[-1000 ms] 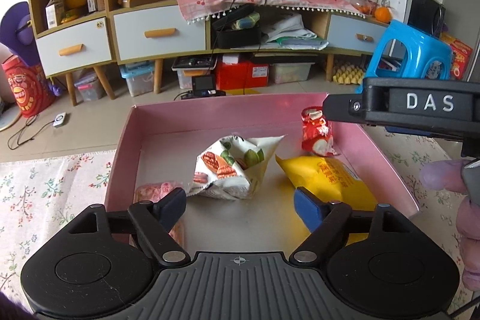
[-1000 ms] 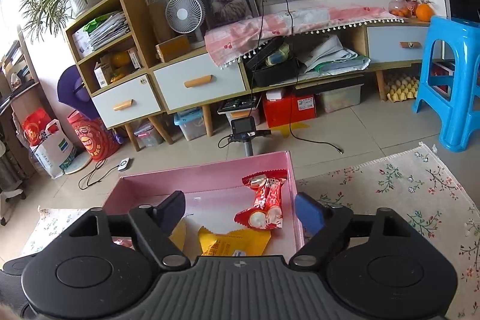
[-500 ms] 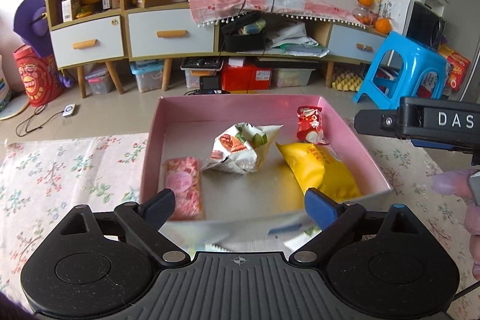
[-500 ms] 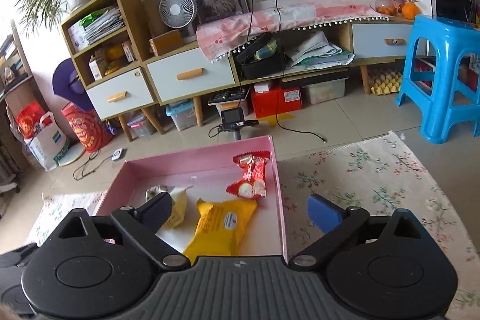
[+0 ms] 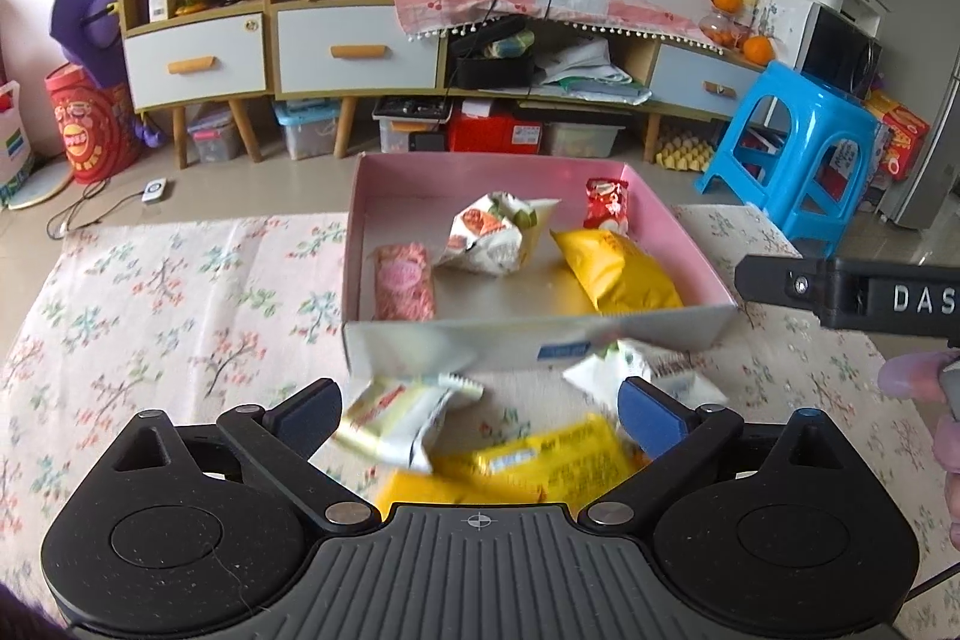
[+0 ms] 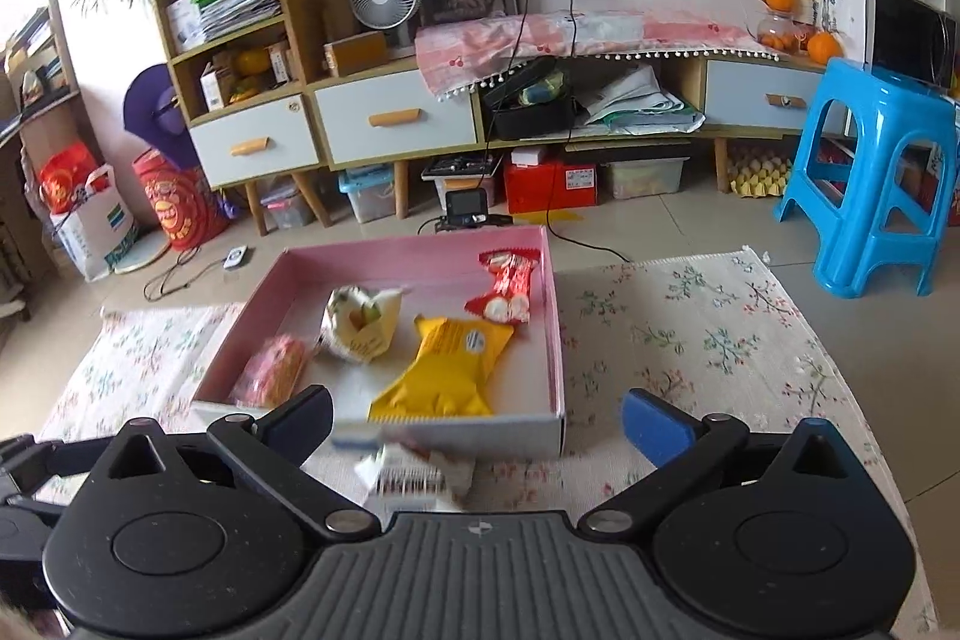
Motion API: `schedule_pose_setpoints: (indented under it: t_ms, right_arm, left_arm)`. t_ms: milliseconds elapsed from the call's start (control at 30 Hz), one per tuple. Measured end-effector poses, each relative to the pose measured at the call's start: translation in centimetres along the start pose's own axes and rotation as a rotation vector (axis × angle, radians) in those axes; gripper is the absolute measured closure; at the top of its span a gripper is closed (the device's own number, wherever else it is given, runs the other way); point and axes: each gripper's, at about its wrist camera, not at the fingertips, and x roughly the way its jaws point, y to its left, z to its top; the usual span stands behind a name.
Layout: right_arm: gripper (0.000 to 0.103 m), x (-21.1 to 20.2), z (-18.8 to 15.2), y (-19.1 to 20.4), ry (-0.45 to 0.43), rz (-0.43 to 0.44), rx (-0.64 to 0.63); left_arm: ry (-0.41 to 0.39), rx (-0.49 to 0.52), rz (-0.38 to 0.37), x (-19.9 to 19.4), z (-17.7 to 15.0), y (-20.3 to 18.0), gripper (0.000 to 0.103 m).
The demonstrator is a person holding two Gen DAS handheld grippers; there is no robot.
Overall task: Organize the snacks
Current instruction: 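Move both tools back over the remaining snacks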
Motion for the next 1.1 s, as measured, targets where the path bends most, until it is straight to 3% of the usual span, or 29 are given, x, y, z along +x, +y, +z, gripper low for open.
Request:
schedule_pose_setpoints:
  t_ms: [500,633,1000,1100]
  right_arm:
    - [0.010,-2.3,-4.3,1.7,-0.002,0.001,-0.064]
    - [0.010,-2.0,-5.3,1.7,0.036,0.004,-0.056]
    - [0.010,-1.9,-6.8,0.7,0.095,0.033,-0.039]
    - [0.010,-1.8,-7.4,0.4,0.139,-0.006,-0.035]
  left_arm:
    - [0.032,-0.009,0.005,-2.6,-4.2,2.1,0.003]
    - [0.061,-0.041,0.005,-2.7,-5.5,3.0,0.003]
    - [0.126,-0.004,0.045,-3.2,-7.2,3.7,0.003]
    - [0.181,0.012,0.075,-3.0,-8.0,3.6,0.003]
